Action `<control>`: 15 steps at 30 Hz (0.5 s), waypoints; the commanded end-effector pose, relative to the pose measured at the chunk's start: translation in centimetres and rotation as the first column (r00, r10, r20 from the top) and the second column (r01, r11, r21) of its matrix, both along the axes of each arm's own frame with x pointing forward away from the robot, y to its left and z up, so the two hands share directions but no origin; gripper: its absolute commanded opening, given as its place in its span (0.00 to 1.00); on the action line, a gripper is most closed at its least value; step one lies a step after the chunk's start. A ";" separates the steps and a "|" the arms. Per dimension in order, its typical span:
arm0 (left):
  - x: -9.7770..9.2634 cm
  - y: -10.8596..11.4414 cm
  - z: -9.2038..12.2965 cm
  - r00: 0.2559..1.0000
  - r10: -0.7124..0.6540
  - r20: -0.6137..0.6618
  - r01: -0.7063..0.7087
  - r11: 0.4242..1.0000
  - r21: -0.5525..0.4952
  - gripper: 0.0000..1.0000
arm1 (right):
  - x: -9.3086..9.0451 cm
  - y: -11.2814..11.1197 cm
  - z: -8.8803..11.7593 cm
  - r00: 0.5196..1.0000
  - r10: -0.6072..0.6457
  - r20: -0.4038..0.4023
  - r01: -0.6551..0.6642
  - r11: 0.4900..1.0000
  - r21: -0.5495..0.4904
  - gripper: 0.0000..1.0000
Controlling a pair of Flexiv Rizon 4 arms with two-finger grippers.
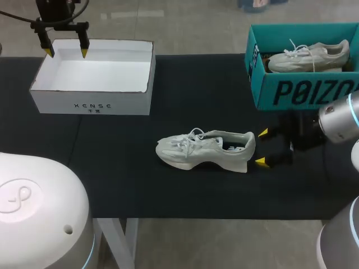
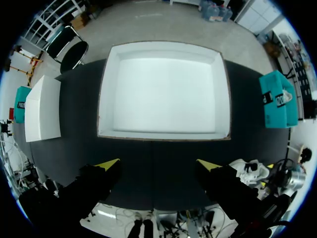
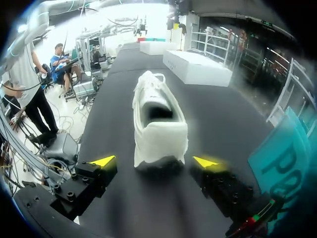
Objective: Take the shoe out of the shoebox, open the shoe tongue, remove and reinsert the insole, then place the shoe into the shoebox
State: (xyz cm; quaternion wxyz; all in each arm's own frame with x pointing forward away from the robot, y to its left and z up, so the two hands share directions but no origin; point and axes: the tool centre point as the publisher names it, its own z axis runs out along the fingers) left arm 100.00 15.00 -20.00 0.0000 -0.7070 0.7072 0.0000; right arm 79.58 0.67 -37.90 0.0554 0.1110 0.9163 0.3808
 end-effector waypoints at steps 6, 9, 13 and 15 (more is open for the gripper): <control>0.0 0.0 0.0 1.000 0.000 0.000 0.000 1.000 0.000 1.00 | 2.3 2.0 -3.2 1.000 -0.023 0.002 0.023 0.993 0.116 1.00; 0.0 0.0 0.0 1.000 0.000 0.000 0.000 1.000 0.000 1.00 | 2.5 3.1 -3.5 1.000 -0.002 0.006 0.001 0.991 0.136 1.00; 0.0 0.0 0.0 1.000 0.000 0.000 0.000 1.000 0.000 1.00 | 2.5 4.4 -3.8 0.999 0.038 0.026 -0.042 0.988 0.148 1.00; 0.0 0.0 0.0 1.000 0.000 0.000 0.000 1.000 0.000 1.00 | 2.7 4.8 -4.2 0.998 0.048 0.034 -0.053 0.986 0.159 1.00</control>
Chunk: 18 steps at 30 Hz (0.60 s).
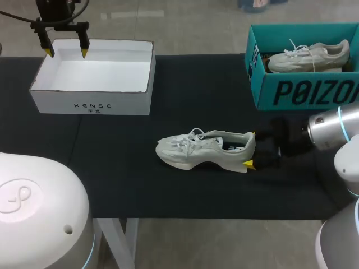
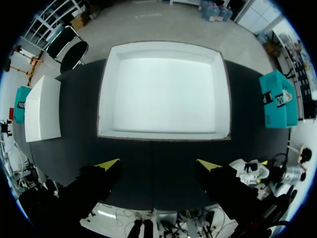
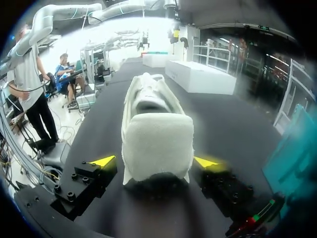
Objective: Take the shoe out of the shoebox, open the shoe tongue, remove and reinsert the insole, then place the shoe into the shoebox
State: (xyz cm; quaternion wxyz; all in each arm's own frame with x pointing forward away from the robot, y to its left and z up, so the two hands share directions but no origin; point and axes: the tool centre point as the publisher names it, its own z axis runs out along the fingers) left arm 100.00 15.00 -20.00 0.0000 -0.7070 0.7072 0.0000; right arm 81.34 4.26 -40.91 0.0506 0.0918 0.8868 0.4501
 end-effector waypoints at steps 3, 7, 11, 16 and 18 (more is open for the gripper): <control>0.0 0.0 0.0 1.000 0.000 0.000 0.000 1.000 0.000 1.00 | 1.3 1.7 -1.4 1.000 0.021 0.022 -0.021 1.000 0.008 1.00; 0.0 0.0 0.0 1.000 0.000 0.000 0.000 1.000 0.000 1.00 | 1.8 2.0 -1.7 0.997 0.068 0.040 -0.067 0.997 -0.029 0.91; 0.0 0.0 0.0 1.000 0.000 0.000 0.000 1.000 0.000 1.00 | 2.9 1.7 -1.4 0.992 0.110 0.063 -0.105 0.992 -0.074 0.00; 0.0 0.0 0.0 1.000 0.000 0.000 0.000 1.000 0.000 1.00 | 4.5 1.3 -0.4 0.975 0.209 0.081 -0.199 0.973 -0.118 0.00; 0.0 0.0 0.0 1.000 0.000 0.000 0.000 1.000 0.000 1.00 | 5.1 1.2 -0.1 0.969 0.234 0.084 -0.222 0.965 -0.137 0.00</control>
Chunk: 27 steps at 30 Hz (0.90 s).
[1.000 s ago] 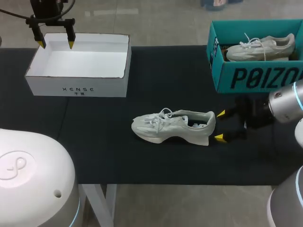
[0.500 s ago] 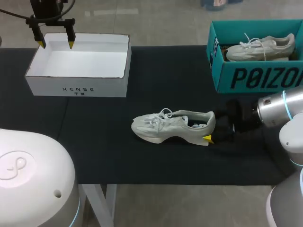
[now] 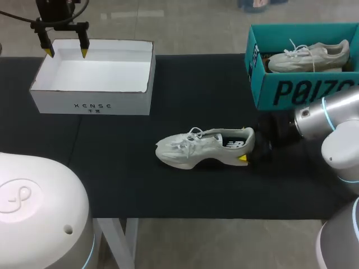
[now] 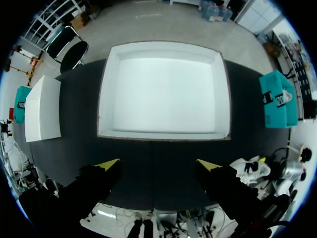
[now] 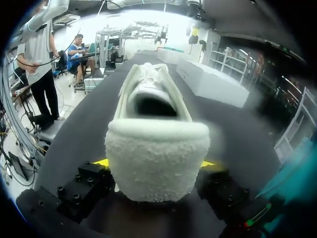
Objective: Take the shoe out of the shoebox, open the shoe tongue, remove and reinsert the insole, then place the shoe into the shoebox
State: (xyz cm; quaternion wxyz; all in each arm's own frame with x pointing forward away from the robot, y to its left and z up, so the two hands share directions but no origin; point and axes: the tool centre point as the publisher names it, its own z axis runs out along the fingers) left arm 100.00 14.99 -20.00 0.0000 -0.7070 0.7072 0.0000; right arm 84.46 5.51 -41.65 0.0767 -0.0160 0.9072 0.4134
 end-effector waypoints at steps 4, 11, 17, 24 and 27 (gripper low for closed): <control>0.0 0.0 0.0 1.000 0.000 0.000 0.000 1.000 0.000 1.00 | 2.6 -0.3 0.5 0.995 0.080 -0.058 -0.082 0.996 -0.047 0.00; 0.0 0.0 0.0 1.000 0.000 0.000 0.000 1.000 0.000 1.00 | 2.2 -0.2 -0.4 0.991 0.089 -0.096 -0.099 0.990 -0.097 0.00; 0.0 0.0 0.0 1.000 0.000 0.000 0.000 1.000 0.000 1.00 | 2.2 -0.2 -0.4 0.991 0.089 -0.096 -0.099 0.990 -0.097 0.00; 0.0 0.0 0.0 1.000 0.000 0.000 0.000 1.000 0.000 1.00 | 2.2 -0.2 -0.4 0.991 0.089 -0.096 -0.099 0.990 -0.097 0.00; 0.0 0.0 0.0 1.000 0.000 0.000 0.000 1.000 0.000 1.00 | 2.2 -0.2 -0.4 0.991 0.089 -0.096 -0.099 0.990 -0.097 0.00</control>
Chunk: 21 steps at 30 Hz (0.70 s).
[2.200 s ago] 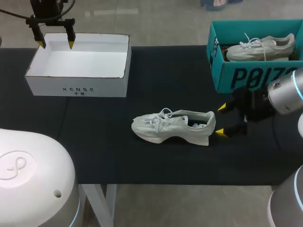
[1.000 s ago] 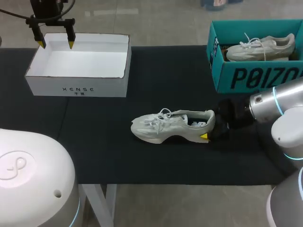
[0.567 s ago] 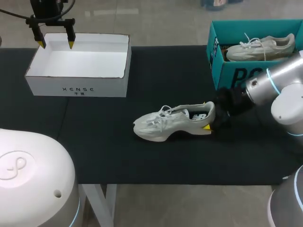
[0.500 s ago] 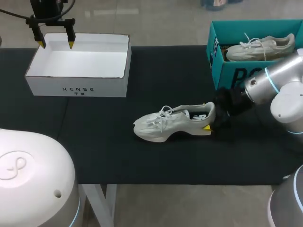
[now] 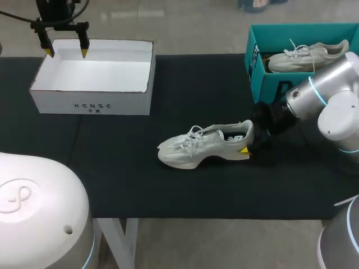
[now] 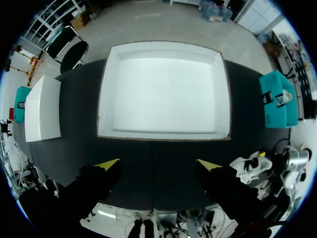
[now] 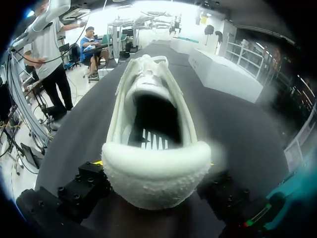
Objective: Take the shoe out of the shoebox, open the shoe tongue, remove and reinsert the insole, then place the shoe into the shoebox
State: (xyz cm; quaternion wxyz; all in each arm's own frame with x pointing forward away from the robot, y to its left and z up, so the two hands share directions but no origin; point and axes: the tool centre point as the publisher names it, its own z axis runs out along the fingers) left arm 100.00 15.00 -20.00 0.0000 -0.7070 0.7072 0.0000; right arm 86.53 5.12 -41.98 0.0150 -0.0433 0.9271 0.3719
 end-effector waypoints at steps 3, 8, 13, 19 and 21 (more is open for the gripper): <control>0.0 0.0 0.0 1.000 0.000 0.000 0.000 1.000 0.000 1.00 | 0.1 0.1 -0.1 1.000 0.001 -0.001 -0.001 1.000 -0.003 0.00; 0.0 0.0 0.0 1.000 0.000 0.000 0.000 1.000 0.000 1.00 | 0.1 0.1 -0.1 1.000 0.001 -0.001 -0.001 1.000 -0.003 0.00; -0.1 -1.3 0.0 1.000 -0.014 0.016 0.014 1.000 0.012 1.00 | 0.1 0.1 -0.1 1.000 0.001 -0.001 -0.001 1.000 -0.003 0.00; -1.1 -6.3 -1.0 0.994 0.106 -0.019 -0.106 0.994 0.006 1.00 | 0.1 0.1 -0.1 1.000 0.001 -0.001 -0.001 1.000 -0.003 0.00; -1.7 -7.9 -1.5 0.990 0.136 -0.030 -0.136 0.991 0.012 1.00 | 0.1 0.1 -0.1 1.000 0.001 -0.001 -0.001 1.000 -0.003 0.00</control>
